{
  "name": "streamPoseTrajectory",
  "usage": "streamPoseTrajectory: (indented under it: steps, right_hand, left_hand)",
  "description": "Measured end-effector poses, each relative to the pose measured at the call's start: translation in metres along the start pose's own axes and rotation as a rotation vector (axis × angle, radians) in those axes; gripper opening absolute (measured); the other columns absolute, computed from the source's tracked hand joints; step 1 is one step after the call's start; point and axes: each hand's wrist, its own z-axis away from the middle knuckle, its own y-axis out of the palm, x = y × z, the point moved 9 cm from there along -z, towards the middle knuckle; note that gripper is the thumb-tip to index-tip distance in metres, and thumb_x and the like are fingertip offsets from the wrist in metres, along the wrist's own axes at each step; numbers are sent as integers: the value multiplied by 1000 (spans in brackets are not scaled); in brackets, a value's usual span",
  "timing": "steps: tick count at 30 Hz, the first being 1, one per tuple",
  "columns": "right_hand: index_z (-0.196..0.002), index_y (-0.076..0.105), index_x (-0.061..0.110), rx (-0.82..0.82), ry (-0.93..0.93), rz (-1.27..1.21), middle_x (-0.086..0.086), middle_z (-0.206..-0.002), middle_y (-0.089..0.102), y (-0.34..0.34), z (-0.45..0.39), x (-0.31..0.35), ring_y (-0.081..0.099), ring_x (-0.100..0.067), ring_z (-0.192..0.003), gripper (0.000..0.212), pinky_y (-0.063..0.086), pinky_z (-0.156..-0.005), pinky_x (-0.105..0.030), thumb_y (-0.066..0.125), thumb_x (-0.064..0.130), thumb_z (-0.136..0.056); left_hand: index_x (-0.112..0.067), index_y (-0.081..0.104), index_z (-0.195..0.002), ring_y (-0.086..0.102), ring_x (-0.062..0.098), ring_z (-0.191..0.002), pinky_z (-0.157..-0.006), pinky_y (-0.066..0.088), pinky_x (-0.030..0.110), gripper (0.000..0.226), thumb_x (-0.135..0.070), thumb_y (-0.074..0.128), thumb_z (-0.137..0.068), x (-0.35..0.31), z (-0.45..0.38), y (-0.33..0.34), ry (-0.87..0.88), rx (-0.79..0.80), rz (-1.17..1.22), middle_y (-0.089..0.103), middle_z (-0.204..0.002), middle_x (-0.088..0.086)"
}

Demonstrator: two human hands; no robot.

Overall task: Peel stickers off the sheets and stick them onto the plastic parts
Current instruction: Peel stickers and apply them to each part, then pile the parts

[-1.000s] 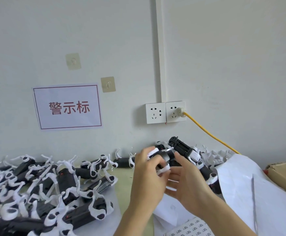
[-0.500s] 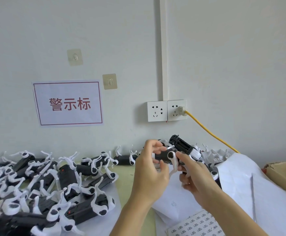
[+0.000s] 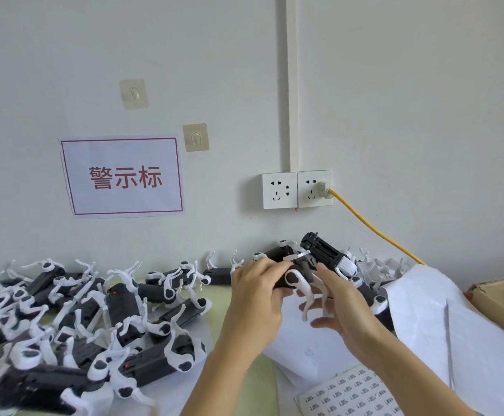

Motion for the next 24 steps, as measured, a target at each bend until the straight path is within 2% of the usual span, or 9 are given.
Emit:
streamPoseTrajectory:
  steps: [2, 4, 6, 9, 12, 15, 20, 22, 24]
  right_hand:
    - [-109, 67, 20, -126, 22, 146, -2, -93, 72, -16, -4, -8, 69, -21, -80, 31, 53, -72, -37, 42, 38, -104]
    - [-111, 62, 17, -157, 32, 482, -2, -95, 68, -26, -7, -14, 64, -16, -73, 23, 51, -63, -25, 46, 31, -102]
    - [-100, 54, 20, -141, 57, 767, 0, -89, 60, -28, -10, -22, 50, -12, -63, 14, 39, -55, -22, 49, 34, -99]
    - [-82, 48, 17, -124, 113, 1010, 3, -74, 45, -19, -7, -31, 42, -11, -62, 41, 33, -54, -24, 53, 55, -94]
    - [-79, 39, 19, -131, 101, 1190, 4, -83, 43, -10, -4, -38, 47, -15, -77, 57, 38, -64, -27, 57, 73, -84]
    - [-78, 36, 21, -47, 185, 1247, 2, -97, 44, -3, -3, -55, 47, -19, -92, 61, 40, -75, -30, 69, 72, -75]
    - [-79, 36, 21, -36, 247, 1163, 8, -84, 41, -8, -4, -55, 49, -18, -91, 58, 40, -73, -27, 82, 56, -72]
    - [-93, 42, 18, -24, 253, 1158, 8, -89, 45, -11, -4, -54, 48, -17, -94, 54, 39, -73, -25, 83, 49, -75]
    - [-117, 48, 15, -21, 211, 1158, 3, -113, 53, -13, -6, -52, 50, -18, -108, 55, 43, -81, -25, 81, 39, -80]
  left_hand:
    - [-23, 69, -122, 48, 11, -105, -95, 24, 22, 38, -9, 62, -88, 12, 0, -4, -41, -60, -53, 59, -105, -9]
    - [-22, 70, -121, 51, 17, -103, -92, 28, 25, 39, -6, 71, -86, 25, 1, -6, -96, -85, -107, 55, -99, -10]
    - [-20, 72, -121, 49, 19, -104, -92, 33, 29, 40, -3, 73, -85, 37, 3, -3, -150, -67, -162, 56, -100, -6]
    - [-14, 74, -112, 43, 18, -103, -90, 35, 27, 32, 1, 71, -84, 48, 8, 2, -216, -34, -227, 55, -99, -4]
    - [-19, 73, -115, 45, 19, -107, -92, 36, 27, 35, -2, 69, -85, 56, 12, 10, -285, 37, -304, 55, -103, -5]
    - [-28, 68, -122, 47, 19, -109, -93, 36, 26, 43, -4, 68, -87, 61, 16, 10, -352, 46, -338, 56, -108, -4]
    - [-32, 60, -127, 46, 18, -113, -96, 32, 26, 42, -14, 69, -90, 61, 16, 10, -372, 46, -397, 55, -112, -6]
    - [-33, 58, -128, 45, 18, -114, -95, 31, 26, 43, -15, 68, -91, 62, 17, 12, -375, 59, -413, 54, -113, -7]
    - [-33, 58, -128, 44, 17, -114, -94, 29, 26, 42, -15, 68, -91, 63, 17, 13, -378, 63, -419, 53, -113, -7]
